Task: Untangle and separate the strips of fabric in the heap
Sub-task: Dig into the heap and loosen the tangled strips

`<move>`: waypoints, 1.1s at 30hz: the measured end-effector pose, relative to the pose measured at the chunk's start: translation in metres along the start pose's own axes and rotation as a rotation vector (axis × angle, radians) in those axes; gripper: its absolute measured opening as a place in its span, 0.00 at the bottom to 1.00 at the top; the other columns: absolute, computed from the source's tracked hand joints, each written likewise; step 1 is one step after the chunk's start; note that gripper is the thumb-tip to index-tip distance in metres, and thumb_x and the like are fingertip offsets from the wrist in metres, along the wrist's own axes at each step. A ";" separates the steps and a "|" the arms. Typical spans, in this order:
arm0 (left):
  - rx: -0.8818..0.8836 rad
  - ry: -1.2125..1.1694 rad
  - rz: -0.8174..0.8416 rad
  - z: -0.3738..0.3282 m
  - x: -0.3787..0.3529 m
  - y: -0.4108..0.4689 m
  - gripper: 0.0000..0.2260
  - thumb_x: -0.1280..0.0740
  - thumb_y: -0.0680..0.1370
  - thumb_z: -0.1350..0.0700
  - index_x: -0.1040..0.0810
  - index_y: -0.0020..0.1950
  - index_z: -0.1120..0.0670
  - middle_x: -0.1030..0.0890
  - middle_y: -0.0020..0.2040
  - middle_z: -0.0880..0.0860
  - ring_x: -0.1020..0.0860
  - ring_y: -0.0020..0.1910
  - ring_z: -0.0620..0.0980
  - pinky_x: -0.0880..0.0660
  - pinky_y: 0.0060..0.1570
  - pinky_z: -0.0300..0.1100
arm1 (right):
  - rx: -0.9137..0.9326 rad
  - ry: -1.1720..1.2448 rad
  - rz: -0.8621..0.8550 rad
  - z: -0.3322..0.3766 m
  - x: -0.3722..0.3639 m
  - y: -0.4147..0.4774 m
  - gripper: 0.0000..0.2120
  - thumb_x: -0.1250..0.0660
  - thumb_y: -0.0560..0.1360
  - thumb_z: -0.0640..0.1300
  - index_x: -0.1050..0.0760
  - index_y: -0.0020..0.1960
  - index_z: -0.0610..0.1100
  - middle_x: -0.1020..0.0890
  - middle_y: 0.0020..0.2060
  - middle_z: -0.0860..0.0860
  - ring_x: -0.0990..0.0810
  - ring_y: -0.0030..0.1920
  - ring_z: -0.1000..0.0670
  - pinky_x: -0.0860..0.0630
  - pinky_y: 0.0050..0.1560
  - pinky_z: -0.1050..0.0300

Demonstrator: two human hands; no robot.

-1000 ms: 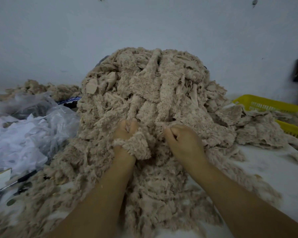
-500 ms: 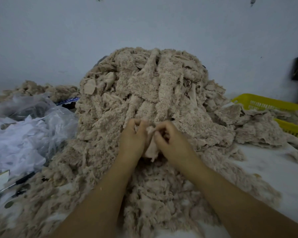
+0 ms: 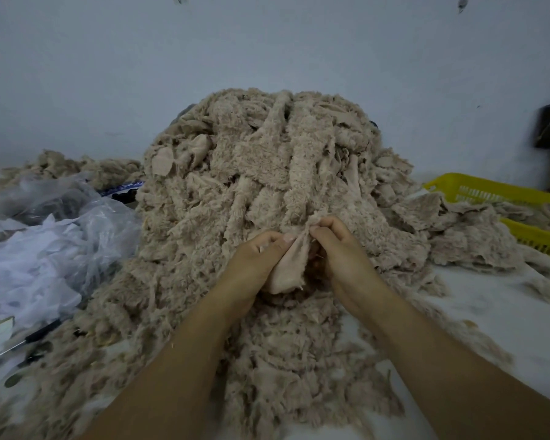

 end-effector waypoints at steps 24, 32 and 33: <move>-0.134 0.162 0.179 -0.021 -0.014 -0.016 0.11 0.29 0.77 0.47 0.24 0.44 0.54 0.23 0.34 0.51 0.25 0.32 0.50 0.29 0.32 0.43 | 0.015 -0.094 -0.051 0.000 0.005 -0.002 0.13 0.37 0.81 0.52 0.19 0.49 0.45 0.15 0.47 0.44 0.17 0.52 0.44 0.19 0.53 0.49; -0.127 0.047 0.195 -0.025 -0.018 -0.020 0.10 0.31 0.74 0.51 0.19 0.32 0.43 0.22 0.29 0.42 0.23 0.29 0.40 0.28 0.28 0.34 | -0.049 0.043 -0.259 0.000 0.024 0.004 0.17 0.41 0.83 0.51 0.16 0.43 0.51 0.16 0.35 0.53 0.19 0.34 0.56 0.23 0.33 0.63; -0.128 -0.011 0.177 -0.026 -0.015 -0.021 0.09 0.32 0.72 0.51 0.18 0.32 0.44 0.20 0.30 0.44 0.21 0.29 0.42 0.26 0.28 0.35 | -0.036 0.080 -0.317 0.004 0.035 0.006 0.16 0.42 0.83 0.48 0.17 0.44 0.49 0.19 0.30 0.54 0.24 0.28 0.56 0.28 0.26 0.64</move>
Point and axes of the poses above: each hand's wrist, its own y-axis towards the middle knuckle, its own x-axis out of the back of the hand, z = x × y, the point moved 6 cm from there along y, towards the middle knuckle
